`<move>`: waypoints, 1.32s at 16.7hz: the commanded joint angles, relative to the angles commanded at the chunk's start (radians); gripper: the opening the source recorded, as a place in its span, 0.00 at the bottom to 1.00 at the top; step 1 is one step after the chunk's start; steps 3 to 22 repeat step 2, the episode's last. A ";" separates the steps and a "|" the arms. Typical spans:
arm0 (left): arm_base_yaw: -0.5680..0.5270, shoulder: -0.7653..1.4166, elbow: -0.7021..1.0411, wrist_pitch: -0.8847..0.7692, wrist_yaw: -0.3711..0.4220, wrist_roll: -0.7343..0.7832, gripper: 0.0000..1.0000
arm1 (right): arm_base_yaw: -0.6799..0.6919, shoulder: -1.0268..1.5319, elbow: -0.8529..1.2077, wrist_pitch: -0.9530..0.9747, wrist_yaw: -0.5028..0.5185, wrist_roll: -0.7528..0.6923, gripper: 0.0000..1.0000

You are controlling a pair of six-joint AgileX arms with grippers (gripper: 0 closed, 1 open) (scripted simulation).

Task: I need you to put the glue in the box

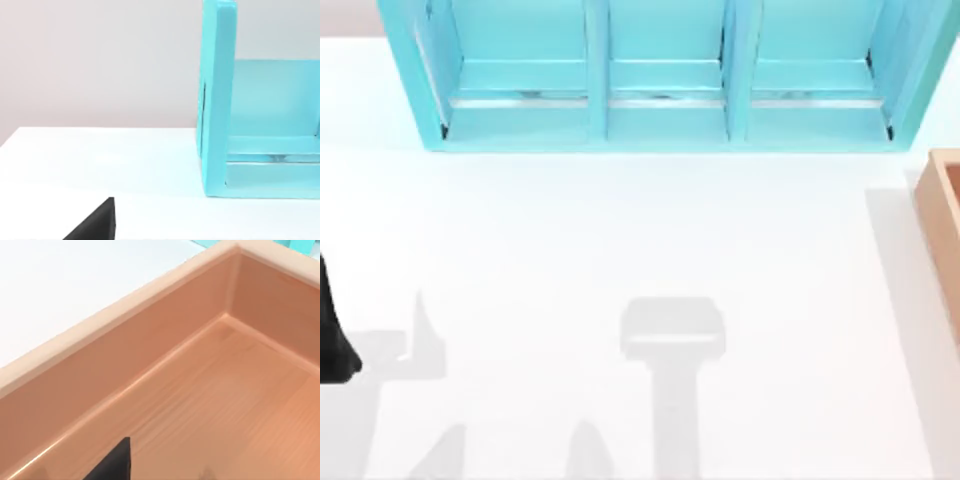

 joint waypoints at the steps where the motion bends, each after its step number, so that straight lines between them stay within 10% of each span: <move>1: 0.000 0.000 0.000 0.000 0.000 0.000 1.00 | 0.000 0.000 0.000 0.000 0.000 0.000 1.00; 22: 0.000 0.000 0.000 0.000 0.000 0.000 1.00 | 0.000 0.000 0.000 0.000 0.000 0.000 1.00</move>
